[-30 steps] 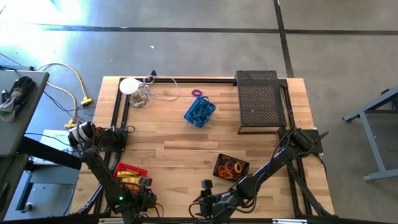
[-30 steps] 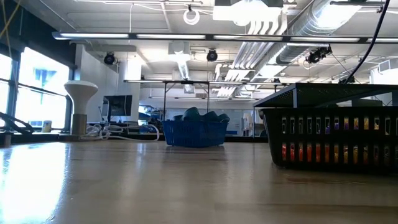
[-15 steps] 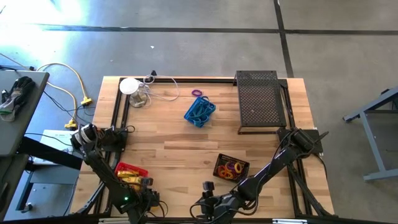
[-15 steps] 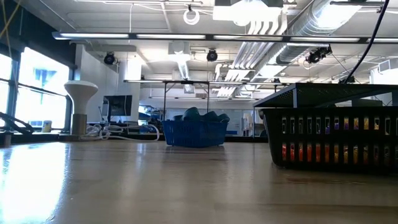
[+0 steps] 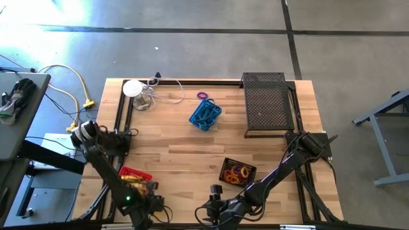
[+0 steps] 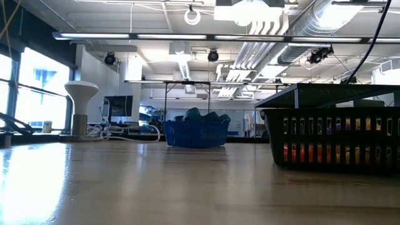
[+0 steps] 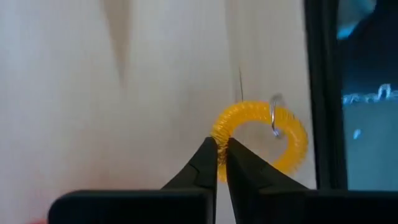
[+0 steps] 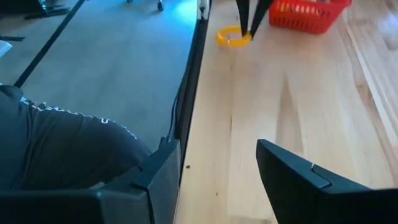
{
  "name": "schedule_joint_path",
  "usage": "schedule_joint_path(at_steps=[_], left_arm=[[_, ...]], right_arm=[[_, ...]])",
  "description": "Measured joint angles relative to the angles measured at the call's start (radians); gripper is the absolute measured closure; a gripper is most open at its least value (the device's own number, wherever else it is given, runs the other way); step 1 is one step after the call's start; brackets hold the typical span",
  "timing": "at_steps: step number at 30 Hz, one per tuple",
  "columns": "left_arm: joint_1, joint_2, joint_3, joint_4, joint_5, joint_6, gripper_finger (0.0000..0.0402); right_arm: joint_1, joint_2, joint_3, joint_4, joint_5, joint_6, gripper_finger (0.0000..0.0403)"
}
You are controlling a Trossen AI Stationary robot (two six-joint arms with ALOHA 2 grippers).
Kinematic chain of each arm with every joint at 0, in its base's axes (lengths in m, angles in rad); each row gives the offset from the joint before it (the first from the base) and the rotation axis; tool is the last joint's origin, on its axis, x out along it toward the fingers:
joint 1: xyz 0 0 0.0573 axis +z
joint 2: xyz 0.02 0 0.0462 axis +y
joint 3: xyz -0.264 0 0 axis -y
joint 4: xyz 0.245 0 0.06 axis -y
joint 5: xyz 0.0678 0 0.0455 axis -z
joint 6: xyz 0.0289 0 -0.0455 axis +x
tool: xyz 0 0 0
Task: Pick & Place Office Desk Supplies
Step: Put the yellow wrist coil keychain into the black bin
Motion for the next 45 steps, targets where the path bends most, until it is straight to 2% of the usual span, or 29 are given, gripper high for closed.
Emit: schedule_joint_path(at_steps=[3, 8, 11, 16, 21, 29, 38, 45], left_arm=[[0.033, -0.039, 0.027, 0.003, -0.107, 0.117, 0.0393], [0.111, -0.074, 0.052, 0.111, -0.404, 0.300, 0.0394], [0.168, -0.073, 0.052, 0.218, -0.481, 0.394, 0.0394], [0.249, -0.049, 0.052, 0.383, -0.500, 0.516, 0.0394], [0.266, -0.040, 0.052, 0.500, -0.495, 0.682, 0.0394], [0.260, -0.032, 0.053, 0.498, -0.551, 0.707, 0.0395], [0.268, -0.010, 0.053, 0.502, -0.583, 0.801, 0.0395], [0.285, -0.005, 0.053, 0.498, -0.542, 0.802, 0.0395]], right_arm=[[0.002, 0.000, 0.000, -0.005, 0.000, 0.026, 0.0203], [0.015, 0.000, 0.000, -0.078, 0.042, 0.157, 0.0203], [0.025, 0.000, 0.000, -0.106, 0.059, 0.231, 0.0203], [0.026, 0.000, 0.000, -0.113, 0.045, 0.252, 0.0203], [0.019, -0.002, 0.000, -0.226, 0.047, 0.357, 0.0208], [-0.026, -0.012, 0.000, -0.254, 0.150, 0.423, 0.0253], [-0.048, -0.012, 0.000, -0.213, 0.127, 0.430, 0.0292], [-0.068, -0.012, 0.000, -0.179, 0.140, 0.433, 0.0301]])
